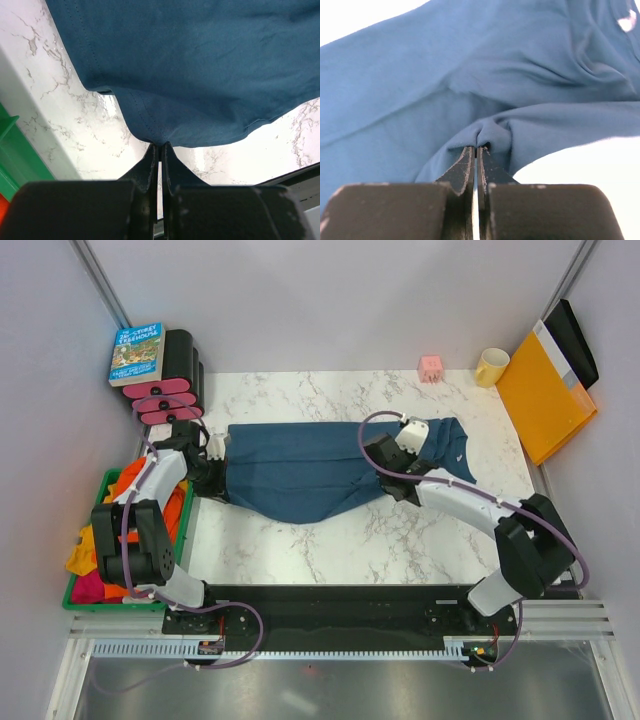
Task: Fold and stack the t-shirts
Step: Grap the side of the flattened tshirt closest away from the robot with both arms
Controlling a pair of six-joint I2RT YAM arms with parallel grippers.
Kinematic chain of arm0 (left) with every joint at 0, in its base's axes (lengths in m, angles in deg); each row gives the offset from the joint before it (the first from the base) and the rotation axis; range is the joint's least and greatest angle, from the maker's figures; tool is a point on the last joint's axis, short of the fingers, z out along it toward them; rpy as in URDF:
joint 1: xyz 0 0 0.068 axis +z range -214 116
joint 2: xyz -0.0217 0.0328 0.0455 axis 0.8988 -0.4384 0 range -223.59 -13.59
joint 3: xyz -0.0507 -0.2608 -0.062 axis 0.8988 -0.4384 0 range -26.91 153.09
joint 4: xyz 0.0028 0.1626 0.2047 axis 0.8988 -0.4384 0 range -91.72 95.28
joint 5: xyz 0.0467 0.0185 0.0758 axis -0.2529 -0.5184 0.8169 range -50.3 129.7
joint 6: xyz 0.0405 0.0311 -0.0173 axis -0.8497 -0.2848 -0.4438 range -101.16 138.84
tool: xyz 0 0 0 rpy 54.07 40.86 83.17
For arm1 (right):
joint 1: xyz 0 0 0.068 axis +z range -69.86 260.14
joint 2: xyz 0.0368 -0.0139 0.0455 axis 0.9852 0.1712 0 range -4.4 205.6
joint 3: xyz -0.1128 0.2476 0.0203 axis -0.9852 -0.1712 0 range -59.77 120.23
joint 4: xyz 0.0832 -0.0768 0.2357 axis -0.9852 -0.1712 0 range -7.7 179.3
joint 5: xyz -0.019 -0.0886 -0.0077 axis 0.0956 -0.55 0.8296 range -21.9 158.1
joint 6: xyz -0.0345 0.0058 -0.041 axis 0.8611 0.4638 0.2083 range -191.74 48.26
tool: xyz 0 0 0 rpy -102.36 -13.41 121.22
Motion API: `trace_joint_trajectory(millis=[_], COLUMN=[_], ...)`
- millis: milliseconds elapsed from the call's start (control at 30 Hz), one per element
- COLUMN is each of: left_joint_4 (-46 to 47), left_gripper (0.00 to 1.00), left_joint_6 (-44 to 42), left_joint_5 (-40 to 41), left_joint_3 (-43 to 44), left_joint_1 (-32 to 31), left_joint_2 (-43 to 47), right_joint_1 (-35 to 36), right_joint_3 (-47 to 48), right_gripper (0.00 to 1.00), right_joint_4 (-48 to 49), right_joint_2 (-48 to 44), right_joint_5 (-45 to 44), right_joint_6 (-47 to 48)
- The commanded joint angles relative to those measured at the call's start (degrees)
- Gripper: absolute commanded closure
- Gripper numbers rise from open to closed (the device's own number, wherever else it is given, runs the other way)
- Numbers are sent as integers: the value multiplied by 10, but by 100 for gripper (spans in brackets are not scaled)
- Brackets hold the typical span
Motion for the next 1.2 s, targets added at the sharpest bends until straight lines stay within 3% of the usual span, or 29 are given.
trace_joint_trajectory(millis=[0, 167, 300, 400, 467, 600, 767, 1167], left_joint_4=[17, 17, 16, 18, 18, 19, 22, 30], left_gripper=[98, 98, 98, 98, 98, 98, 98, 98], left_joint_6=[-9, -11, -10, -11, -11, -9, -4, 3], left_joint_5=[-14, -9, -11, -13, -15, -19, -23, -26], left_joint_3=[6, 10, 12, 15, 18, 19, 21, 12], left_joint_1=[-3, -2, -3, -3, -3, -3, -4, -6], left_joint_2=[-10, -18, -16, -14, -15, -22, -33, -34], right_joint_1=[-10, -27, -31, -30, -29, -30, -51, -117], right_joint_3=[65, 138, 159, 142, 127, 80, 72, 171], right_gripper=[100, 100, 65, 50, 45, 47, 51, 52], right_joint_4=[6, 10, 15, 21, 22, 22, 20, 37], right_joint_2=[72, 140, 148, 114, 92, 49, 76, 181], right_joint_5=[2, 16, 15, 8, 3, 11, 13, 59], right_joint_6=[40, 64, 71, 70, 65, 62, 66, 85])
